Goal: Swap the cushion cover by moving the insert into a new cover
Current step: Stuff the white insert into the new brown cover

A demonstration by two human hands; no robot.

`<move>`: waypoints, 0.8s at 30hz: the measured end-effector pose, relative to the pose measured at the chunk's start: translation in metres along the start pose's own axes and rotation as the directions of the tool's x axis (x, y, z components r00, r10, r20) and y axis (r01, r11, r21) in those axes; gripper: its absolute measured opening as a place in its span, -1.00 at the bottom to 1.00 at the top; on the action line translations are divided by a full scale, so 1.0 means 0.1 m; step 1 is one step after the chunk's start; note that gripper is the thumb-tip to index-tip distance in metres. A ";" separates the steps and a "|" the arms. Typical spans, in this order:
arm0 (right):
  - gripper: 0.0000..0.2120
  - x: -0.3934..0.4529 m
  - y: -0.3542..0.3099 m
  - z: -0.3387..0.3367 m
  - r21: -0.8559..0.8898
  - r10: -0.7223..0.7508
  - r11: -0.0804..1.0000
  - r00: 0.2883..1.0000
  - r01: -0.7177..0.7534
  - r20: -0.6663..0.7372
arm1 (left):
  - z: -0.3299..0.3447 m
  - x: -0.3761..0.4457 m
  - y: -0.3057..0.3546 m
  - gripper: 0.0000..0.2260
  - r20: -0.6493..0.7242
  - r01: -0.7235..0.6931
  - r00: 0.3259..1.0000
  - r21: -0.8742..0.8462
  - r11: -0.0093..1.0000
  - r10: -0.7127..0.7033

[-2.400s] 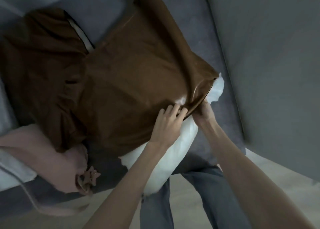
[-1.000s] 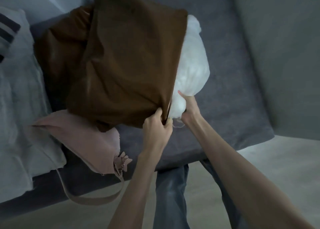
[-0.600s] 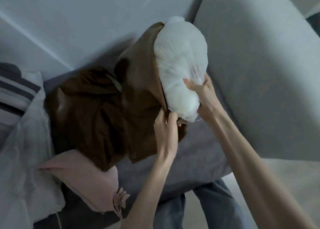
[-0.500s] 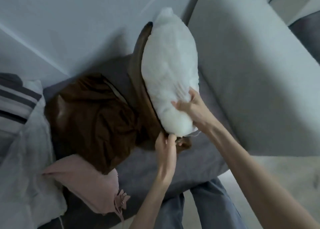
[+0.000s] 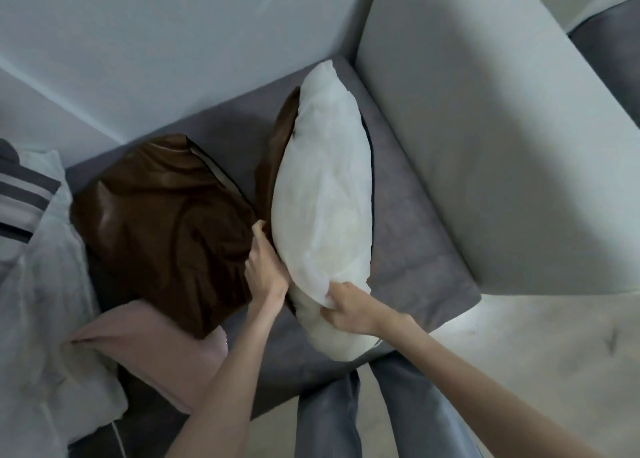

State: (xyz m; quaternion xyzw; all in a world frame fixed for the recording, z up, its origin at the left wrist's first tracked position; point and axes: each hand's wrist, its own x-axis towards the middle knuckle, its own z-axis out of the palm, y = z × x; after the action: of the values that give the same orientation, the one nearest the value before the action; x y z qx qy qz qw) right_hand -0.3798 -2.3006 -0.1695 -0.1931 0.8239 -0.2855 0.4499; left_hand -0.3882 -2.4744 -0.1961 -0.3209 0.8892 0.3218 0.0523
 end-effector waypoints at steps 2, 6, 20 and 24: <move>-0.76 0.02 -0.09 -0.14 0.125 -0.063 0.990 0.998 0.064 -0.005 | -0.02 0.11 -0.08 -0.52 0.023 -0.008 1.000 0.070 0.998 0.006; -0.85 0.14 0.06 -0.58 0.430 0.207 0.875 0.633 0.221 -0.746 | -0.09 0.29 -0.33 -0.57 0.082 0.127 0.987 0.107 0.986 -0.136; -0.78 0.88 0.46 -0.67 0.168 0.574 0.819 0.777 -0.548 -0.258 | -0.16 0.55 -0.42 -0.97 0.133 0.028 0.990 0.118 0.993 -0.044; -0.75 0.85 0.36 -0.93 0.037 0.486 0.869 0.837 -0.493 -0.252 | -0.27 0.66 -0.16 -0.81 0.037 -0.010 0.999 0.169 0.986 0.004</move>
State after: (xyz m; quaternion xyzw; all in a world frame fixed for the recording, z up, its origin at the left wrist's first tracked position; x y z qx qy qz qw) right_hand -0.5051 -2.2941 -0.2061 0.0554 0.9005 -0.1712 0.3960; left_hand -0.4281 -2.5356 -0.2030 -0.3062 0.9134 0.2511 0.0943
